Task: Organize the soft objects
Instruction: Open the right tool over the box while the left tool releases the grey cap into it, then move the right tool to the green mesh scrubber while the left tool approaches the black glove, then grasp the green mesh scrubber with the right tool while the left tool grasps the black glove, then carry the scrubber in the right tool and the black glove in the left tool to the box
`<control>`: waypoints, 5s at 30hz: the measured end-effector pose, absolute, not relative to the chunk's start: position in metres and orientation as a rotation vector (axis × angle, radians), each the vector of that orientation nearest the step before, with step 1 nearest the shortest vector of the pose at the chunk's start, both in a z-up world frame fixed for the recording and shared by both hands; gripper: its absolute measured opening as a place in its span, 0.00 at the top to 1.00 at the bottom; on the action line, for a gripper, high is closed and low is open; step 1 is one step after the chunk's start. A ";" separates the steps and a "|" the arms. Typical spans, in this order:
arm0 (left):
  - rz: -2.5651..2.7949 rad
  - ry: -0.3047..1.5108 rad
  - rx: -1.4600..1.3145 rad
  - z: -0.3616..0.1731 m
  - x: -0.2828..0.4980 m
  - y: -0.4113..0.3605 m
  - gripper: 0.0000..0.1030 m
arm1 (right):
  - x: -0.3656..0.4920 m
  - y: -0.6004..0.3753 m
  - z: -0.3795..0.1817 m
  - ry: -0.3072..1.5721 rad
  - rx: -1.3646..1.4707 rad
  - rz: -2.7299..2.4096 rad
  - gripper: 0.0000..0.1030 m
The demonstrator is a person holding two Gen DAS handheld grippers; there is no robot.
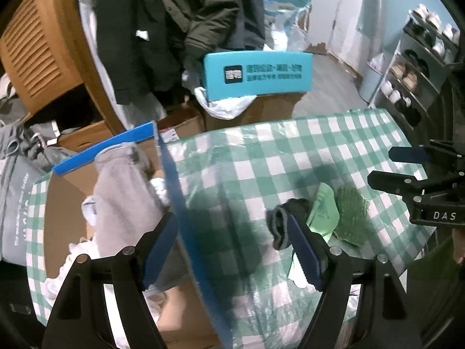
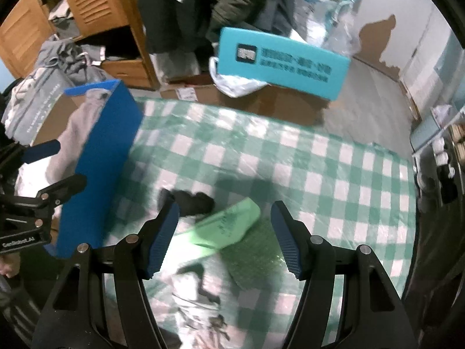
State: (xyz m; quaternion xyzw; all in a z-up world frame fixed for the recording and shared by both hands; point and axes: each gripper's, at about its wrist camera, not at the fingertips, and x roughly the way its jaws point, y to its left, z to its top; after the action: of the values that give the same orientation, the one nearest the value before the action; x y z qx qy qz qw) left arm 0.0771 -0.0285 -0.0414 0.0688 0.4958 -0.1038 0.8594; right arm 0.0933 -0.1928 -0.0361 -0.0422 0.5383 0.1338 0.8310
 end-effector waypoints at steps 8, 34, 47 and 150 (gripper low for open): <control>-0.252 1.096 0.180 -0.064 0.085 -0.055 0.20 | 0.092 -0.226 -0.062 1.199 -0.060 0.233 0.36; -0.286 1.249 0.277 -0.145 0.111 -0.107 0.19 | 0.099 -0.238 -0.166 1.396 -0.106 0.229 0.35; -0.284 1.277 0.332 -0.170 0.120 -0.122 0.19 | 0.106 -0.242 -0.190 1.408 -0.129 0.236 0.35; -0.012 0.969 0.056 -0.023 0.061 0.084 0.59 | 0.096 -0.054 0.021 0.941 -0.154 0.635 0.89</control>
State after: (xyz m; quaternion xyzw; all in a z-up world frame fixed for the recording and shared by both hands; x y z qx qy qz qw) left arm 0.0608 0.0837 -0.0232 0.0268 0.4659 -0.0058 0.8844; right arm 0.0955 -0.0536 0.0210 -0.0727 0.4452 0.3006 0.8403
